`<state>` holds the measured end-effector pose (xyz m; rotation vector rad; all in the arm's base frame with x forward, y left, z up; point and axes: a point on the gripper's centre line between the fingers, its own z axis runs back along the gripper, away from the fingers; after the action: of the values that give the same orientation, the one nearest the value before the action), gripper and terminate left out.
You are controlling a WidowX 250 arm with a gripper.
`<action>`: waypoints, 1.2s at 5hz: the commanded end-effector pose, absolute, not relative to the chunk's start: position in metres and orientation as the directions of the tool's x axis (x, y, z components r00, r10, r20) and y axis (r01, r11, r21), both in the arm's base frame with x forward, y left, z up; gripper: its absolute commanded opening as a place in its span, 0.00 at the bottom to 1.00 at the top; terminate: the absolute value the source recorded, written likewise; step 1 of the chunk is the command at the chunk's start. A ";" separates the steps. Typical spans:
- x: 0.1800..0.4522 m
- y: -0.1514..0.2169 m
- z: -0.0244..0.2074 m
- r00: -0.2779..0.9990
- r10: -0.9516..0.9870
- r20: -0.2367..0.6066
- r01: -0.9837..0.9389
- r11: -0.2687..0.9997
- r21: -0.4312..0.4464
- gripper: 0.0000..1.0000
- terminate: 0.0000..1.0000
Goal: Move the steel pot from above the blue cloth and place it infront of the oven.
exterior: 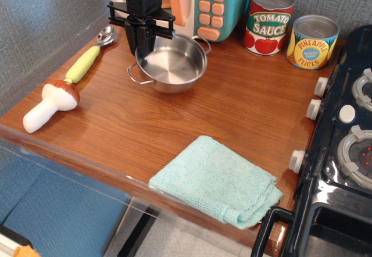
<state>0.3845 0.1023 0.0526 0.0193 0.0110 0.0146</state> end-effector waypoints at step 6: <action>0.389 0.140 0.112 0.989 0.037 0.142 -0.050 0.995 0.085 1.00 0.00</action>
<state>0.3951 0.1310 0.0753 0.0600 -0.0515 0.0407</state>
